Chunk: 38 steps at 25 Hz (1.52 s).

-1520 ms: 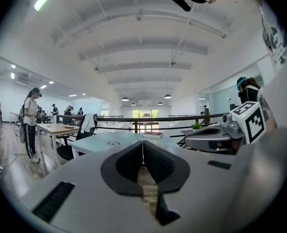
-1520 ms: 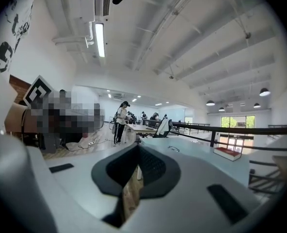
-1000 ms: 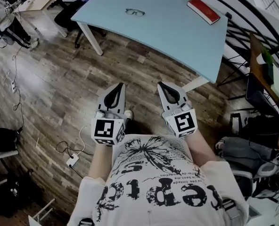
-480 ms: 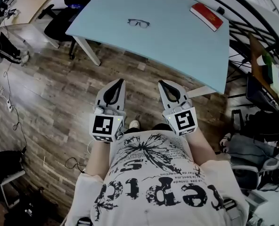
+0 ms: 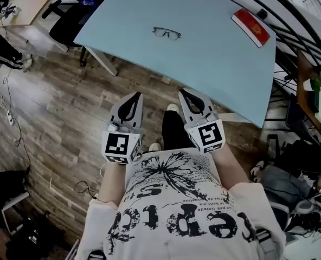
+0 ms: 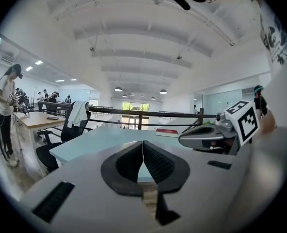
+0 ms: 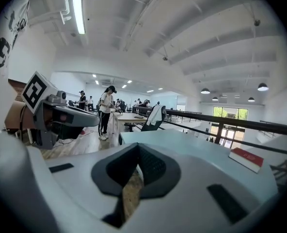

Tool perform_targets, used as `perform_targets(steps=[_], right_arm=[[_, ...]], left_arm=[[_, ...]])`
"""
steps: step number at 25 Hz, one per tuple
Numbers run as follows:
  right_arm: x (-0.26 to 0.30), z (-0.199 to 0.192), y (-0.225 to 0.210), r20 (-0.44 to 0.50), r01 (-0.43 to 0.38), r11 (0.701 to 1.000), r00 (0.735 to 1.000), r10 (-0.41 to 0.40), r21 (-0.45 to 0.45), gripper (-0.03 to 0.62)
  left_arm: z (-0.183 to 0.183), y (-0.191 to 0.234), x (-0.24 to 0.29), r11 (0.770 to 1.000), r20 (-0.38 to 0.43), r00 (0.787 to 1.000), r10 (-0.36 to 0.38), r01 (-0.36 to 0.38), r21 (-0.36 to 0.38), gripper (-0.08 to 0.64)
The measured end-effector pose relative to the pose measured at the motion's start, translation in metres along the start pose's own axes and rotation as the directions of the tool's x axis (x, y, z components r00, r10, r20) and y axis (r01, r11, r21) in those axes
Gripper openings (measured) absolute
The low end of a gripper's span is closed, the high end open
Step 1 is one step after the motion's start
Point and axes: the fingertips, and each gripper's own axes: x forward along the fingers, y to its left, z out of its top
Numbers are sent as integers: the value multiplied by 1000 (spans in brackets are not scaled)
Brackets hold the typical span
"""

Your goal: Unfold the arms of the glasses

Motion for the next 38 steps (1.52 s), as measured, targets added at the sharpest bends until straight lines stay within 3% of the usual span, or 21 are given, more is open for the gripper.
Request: perform_targets(steps=[11, 16, 21, 26, 30, 34, 38], right_arm=[[108, -3, -159, -27, -54, 997, 998, 55, 61, 11], [137, -23, -217, -75, -63, 993, 995, 70, 95, 11], [159, -42, -241, -130, -55, 992, 989, 69, 111, 11], [185, -49, -248, -189, -13, 993, 981, 35, 114, 11], [210, -61, -256, -258, 78, 985, 966, -36, 153, 11], [237, -74, -255, -343, 126, 976, 937, -59, 176, 11], [265, -91, -257, -447, 156, 976, 892, -73, 153, 11]], left_arm=[[33, 40, 166, 997, -44, 996, 80, -80, -2, 18], [35, 36, 237, 998, -92, 994, 54, -53, 14, 18], [34, 41, 285, 1000, -120, 993, 9, -6, 20, 18], [36, 58, 324, 996, -143, 986, -84, 88, 22, 18], [42, 78, 357, 977, -154, 967, -205, 212, 32, 18], [41, 108, 380, 953, -186, 942, -281, 296, 59, 18], [31, 136, 398, 931, -219, 914, -341, 361, 59, 18]])
